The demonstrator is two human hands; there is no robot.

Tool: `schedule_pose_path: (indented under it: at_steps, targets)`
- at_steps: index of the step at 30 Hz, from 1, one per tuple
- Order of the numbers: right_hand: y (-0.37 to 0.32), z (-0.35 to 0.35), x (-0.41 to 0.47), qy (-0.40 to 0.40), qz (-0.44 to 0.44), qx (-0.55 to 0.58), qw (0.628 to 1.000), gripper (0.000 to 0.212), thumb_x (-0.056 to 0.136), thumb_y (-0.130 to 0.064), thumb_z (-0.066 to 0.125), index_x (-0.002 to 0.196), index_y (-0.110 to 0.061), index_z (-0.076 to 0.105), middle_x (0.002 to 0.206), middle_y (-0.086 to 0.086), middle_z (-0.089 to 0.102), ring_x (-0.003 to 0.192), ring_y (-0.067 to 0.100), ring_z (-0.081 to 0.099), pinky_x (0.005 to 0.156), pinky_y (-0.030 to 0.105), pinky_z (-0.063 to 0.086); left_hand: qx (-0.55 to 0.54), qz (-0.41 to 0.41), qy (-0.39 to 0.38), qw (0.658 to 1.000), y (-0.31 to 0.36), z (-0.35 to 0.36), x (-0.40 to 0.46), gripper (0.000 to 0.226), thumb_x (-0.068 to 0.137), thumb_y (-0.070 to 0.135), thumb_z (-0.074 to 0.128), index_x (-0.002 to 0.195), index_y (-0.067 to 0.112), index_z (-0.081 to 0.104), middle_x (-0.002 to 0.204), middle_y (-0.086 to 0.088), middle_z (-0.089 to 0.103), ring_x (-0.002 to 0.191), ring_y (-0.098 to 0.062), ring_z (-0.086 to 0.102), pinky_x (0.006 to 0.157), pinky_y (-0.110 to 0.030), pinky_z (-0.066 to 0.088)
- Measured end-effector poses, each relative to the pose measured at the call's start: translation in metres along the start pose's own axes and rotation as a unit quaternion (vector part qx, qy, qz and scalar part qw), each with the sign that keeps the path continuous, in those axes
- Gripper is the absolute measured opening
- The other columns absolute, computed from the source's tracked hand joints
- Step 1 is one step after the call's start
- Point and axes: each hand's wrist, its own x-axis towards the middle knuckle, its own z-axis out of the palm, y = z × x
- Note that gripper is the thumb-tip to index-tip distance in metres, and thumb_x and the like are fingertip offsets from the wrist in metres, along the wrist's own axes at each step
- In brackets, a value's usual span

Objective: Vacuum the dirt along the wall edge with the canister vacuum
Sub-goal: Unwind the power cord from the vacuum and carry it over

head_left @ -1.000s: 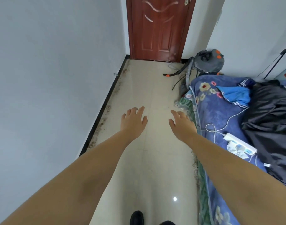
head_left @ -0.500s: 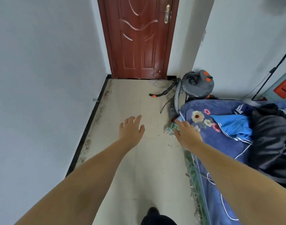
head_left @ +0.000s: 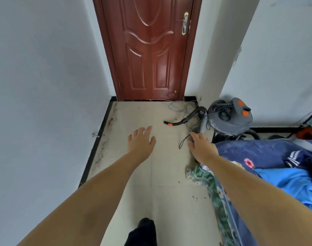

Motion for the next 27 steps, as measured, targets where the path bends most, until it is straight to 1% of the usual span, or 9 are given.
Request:
schedule_pose_path:
  at_steps: [4,7,12,14,16,19,21,23,27]
  targets:
    - [0.011,-0.022,0.075,0.024,0.060,0.034,0.997,0.047,0.103,-0.037,0.029,0.147,-0.020,0.029,0.144,0.009,0.040,0.124,0.032,0.044,0.092,0.044,0.041,0.027,0.052,-0.022,0.998,0.007,-0.006,0.110,0.052,0.101,0.040,0.028,0.150,0.025,0.023,0.151,-0.005,0.034,0.138,-0.024,0.030,0.112,-0.040,0.025]
    - [0.036,-0.035,0.113,0.026,0.116,0.053,0.992,0.046,0.103,-0.037,0.030,0.147,-0.022,0.030,0.143,0.010,0.040,0.124,0.033,0.044,0.092,0.045,0.041,0.014,0.080,-0.047,0.996,0.031,0.002,0.181,0.050,0.101,0.040,0.030,0.149,0.025,0.026,0.150,-0.004,0.035,0.137,-0.023,0.031,0.109,-0.039,0.026]
    - [0.108,-0.044,0.169,0.018,0.214,0.050,0.975,0.045,0.103,-0.037,0.029,0.146,-0.021,0.030,0.144,0.011,0.040,0.124,0.033,0.044,0.091,0.045,0.042,0.012,0.178,-0.074,0.981,0.100,0.033,0.279,0.049,0.100,0.038,0.033,0.147,0.024,0.030,0.144,-0.002,0.041,0.132,-0.022,0.037,0.107,-0.037,0.030]
    - [0.143,-0.047,0.201,0.017,0.250,0.059,0.966,0.045,0.103,-0.035,0.027,0.146,-0.021,0.028,0.142,0.011,0.040,0.121,0.033,0.046,0.085,0.042,0.043,0.004,0.217,-0.082,0.973,0.131,0.047,0.323,0.048,0.100,0.036,0.034,0.146,0.022,0.032,0.141,-0.003,0.044,0.129,-0.022,0.040,0.106,-0.036,0.032]
    - [0.173,-0.051,0.233,0.011,0.270,0.072,0.960,0.046,0.103,-0.033,0.027,0.147,-0.021,0.026,0.143,0.010,0.039,0.121,0.032,0.047,0.082,0.040,0.042,-0.004,0.230,-0.093,0.969,0.159,0.058,0.362,0.048,0.100,0.036,0.035,0.146,0.022,0.032,0.139,-0.003,0.045,0.127,-0.023,0.041,0.105,-0.036,0.033]
    - [0.208,-0.061,0.284,-0.005,0.270,0.058,0.961,0.044,0.103,-0.029,0.028,0.146,-0.020,0.027,0.142,0.010,0.039,0.121,0.032,0.046,0.079,0.038,0.041,-0.005,0.232,-0.104,0.967,0.188,0.067,0.419,0.050,0.100,0.035,0.036,0.148,0.023,0.031,0.140,-0.004,0.046,0.128,-0.024,0.041,0.106,-0.038,0.033]
    - [0.220,-0.070,0.313,-0.001,0.278,0.073,0.958,0.042,0.104,-0.033,0.028,0.144,-0.020,0.030,0.137,0.011,0.043,0.119,0.033,0.047,0.086,0.041,0.043,-0.006,0.234,-0.116,0.965,0.201,0.072,0.455,0.047,0.101,0.035,0.035,0.146,0.022,0.033,0.139,-0.006,0.047,0.127,-0.026,0.041,0.105,-0.038,0.034]
    - [0.231,-0.075,0.341,0.004,0.287,0.081,0.954,0.044,0.104,-0.036,0.028,0.145,-0.021,0.030,0.139,0.009,0.043,0.122,0.032,0.044,0.093,0.045,0.043,0.000,0.244,-0.125,0.962,0.211,0.079,0.489,0.046,0.101,0.035,0.035,0.145,0.020,0.034,0.139,-0.007,0.047,0.126,-0.026,0.042,0.103,-0.037,0.035]
    - [0.255,-0.072,0.391,-0.014,0.326,0.109,0.939,0.046,0.104,-0.039,0.027,0.147,-0.023,0.030,0.142,0.006,0.041,0.126,0.030,0.041,0.094,0.044,0.040,0.005,0.265,-0.162,0.951,0.234,0.112,0.558,0.051,0.102,0.036,0.034,0.149,0.018,0.030,0.141,-0.006,0.045,0.129,-0.025,0.040,0.103,-0.037,0.037]
